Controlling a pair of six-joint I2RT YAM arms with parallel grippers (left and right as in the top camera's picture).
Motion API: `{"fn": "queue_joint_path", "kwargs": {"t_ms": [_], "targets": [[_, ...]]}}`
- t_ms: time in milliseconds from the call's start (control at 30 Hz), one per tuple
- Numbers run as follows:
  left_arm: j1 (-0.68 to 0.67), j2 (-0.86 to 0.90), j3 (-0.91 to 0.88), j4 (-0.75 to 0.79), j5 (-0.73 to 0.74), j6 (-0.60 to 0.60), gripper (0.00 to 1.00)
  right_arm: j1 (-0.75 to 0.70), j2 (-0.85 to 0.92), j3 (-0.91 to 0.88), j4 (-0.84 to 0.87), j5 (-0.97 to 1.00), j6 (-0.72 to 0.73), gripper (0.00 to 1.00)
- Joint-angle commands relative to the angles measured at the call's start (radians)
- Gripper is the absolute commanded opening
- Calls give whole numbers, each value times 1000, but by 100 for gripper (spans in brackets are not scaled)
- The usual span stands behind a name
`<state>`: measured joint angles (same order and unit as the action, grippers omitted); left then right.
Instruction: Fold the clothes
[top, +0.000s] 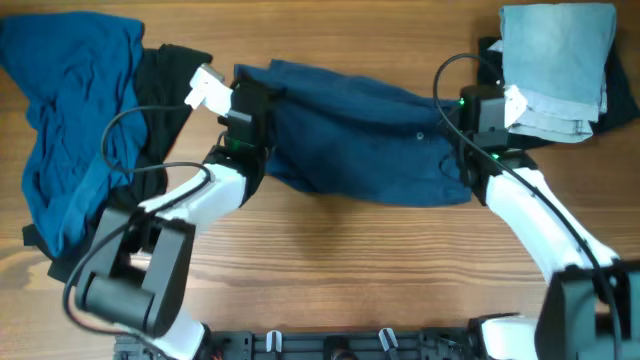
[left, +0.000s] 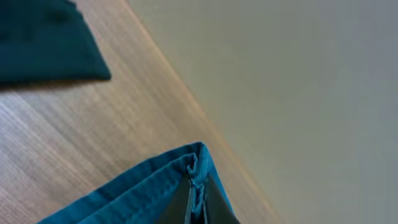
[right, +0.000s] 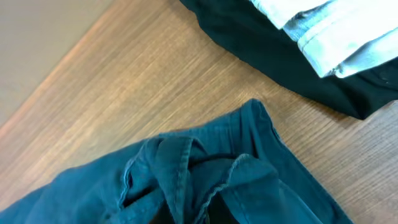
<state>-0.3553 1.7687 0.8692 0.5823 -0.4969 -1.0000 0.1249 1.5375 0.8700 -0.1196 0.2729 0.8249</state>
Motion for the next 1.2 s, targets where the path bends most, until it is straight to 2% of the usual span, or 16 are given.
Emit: {"fn": "queue_joint_path", "kwargs": {"t_ms": [0,233,267,300,333,400,500,533,633,733,833,900,1000,1100,1133,1167], "targets": [[18,108,11,171,-31,108,4,-42,93,3,69,75,19,4],[18,240,125,192,2,133,7,-129,120,3,105,75,42,4],[18,249,135,187,2,133,32,-136,120,3,112,75,42,16],[19,249,137,184,1,134,82,-137,120,3,120,75,42,64],[21,249,137,184,1,134,100,-137,120,3,124,75,41,95],[33,249,137,183,3,142,100,-137,119,3,118,69,26,100],[31,245,137,142,28,318,100,-137,96,3,80,16,-85,100],[31,229,137,73,71,396,100,-137,69,3,47,-13,-117,100],[31,166,137,-102,174,501,100,-137,-15,3,-108,-58,-193,100],[31,48,137,-430,276,526,100,-137,-28,3,-293,-104,-198,100],[33,37,137,-584,276,571,95,-137,-24,3,-352,-171,-261,99],[43,90,137,-574,271,661,84,-137,-24,3,-373,-205,-281,100],[85,174,137,-460,286,691,91,-137,-23,3,-420,-216,-284,100],[100,199,137,-425,325,751,92,-137,-23,3,-415,-261,-299,99],[100,203,137,-438,325,751,80,-136,-23,3,-407,-278,-300,99],[100,204,137,-457,327,750,61,-136,-23,3,-402,-279,-301,99]]}}
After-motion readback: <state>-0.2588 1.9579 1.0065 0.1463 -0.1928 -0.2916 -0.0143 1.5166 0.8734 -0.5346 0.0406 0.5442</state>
